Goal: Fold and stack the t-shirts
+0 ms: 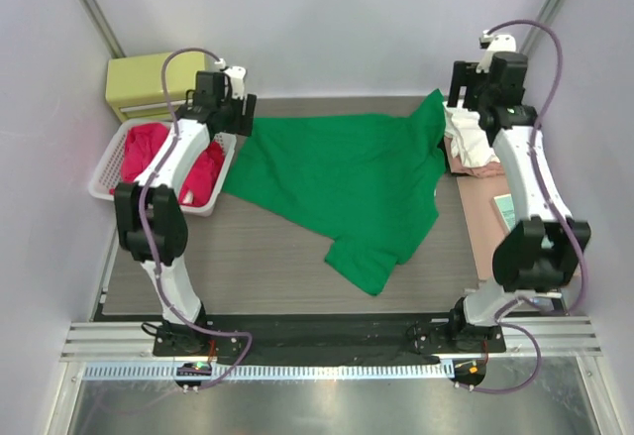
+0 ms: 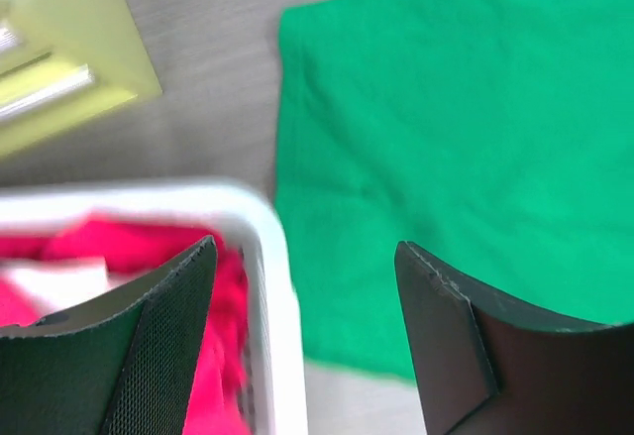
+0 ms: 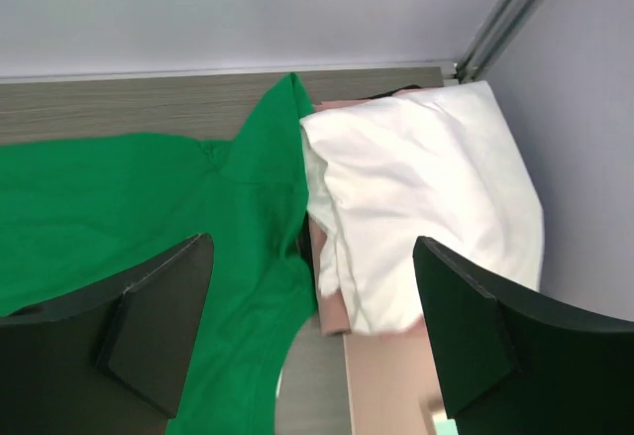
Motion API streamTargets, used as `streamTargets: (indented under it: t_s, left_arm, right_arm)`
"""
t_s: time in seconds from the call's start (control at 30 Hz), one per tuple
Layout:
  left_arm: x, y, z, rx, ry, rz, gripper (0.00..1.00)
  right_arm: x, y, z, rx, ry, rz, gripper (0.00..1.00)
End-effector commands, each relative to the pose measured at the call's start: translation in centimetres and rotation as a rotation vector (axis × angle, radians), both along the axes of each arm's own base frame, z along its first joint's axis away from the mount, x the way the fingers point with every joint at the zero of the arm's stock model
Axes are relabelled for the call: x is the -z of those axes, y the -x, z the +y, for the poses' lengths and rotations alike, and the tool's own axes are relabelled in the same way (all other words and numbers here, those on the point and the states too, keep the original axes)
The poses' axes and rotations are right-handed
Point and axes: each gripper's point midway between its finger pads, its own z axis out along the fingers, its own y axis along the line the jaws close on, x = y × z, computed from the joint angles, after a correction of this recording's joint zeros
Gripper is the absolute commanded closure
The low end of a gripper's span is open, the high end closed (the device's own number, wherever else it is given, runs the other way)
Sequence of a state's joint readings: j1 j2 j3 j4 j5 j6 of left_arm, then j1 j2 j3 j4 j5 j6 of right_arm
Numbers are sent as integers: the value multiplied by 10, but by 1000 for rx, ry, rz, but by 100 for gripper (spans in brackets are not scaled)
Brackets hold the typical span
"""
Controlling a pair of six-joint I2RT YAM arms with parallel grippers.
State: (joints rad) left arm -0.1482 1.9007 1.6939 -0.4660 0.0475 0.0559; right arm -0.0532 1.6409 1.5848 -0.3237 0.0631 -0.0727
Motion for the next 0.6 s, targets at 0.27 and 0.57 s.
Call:
streamTargets:
  t_s: [0.27, 0.57]
  left_arm:
    - [-60, 136, -38, 121, 279, 89, 23]
    - [-147, 163, 45, -134, 78, -330, 100]
  right_arm:
    - [-30, 224, 102, -514, -199, 190, 59]
    - [45, 262, 136, -685, -203, 398, 99]
